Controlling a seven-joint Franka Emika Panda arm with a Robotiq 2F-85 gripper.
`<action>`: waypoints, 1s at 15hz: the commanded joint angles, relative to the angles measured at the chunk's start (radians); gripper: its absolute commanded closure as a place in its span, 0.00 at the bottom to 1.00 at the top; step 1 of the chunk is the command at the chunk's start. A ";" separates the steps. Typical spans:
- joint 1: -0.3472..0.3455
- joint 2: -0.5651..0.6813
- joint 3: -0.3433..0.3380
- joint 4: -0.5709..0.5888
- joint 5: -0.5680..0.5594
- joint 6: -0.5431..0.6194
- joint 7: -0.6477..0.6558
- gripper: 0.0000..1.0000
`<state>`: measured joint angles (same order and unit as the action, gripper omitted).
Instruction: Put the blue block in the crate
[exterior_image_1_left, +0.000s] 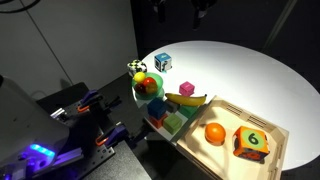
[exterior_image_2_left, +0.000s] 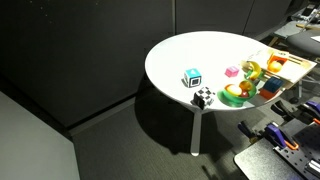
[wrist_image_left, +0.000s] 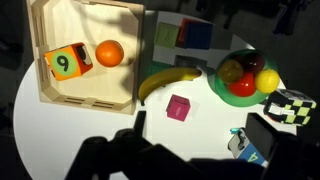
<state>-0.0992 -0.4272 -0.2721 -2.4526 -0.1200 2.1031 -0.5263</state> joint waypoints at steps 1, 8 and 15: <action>-0.021 0.009 0.021 -0.046 -0.046 0.051 0.036 0.00; -0.015 0.047 0.013 -0.150 -0.038 0.220 0.016 0.00; -0.026 0.139 0.035 -0.231 -0.081 0.385 0.047 0.00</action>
<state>-0.1052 -0.3183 -0.2601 -2.6614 -0.1601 2.4350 -0.5122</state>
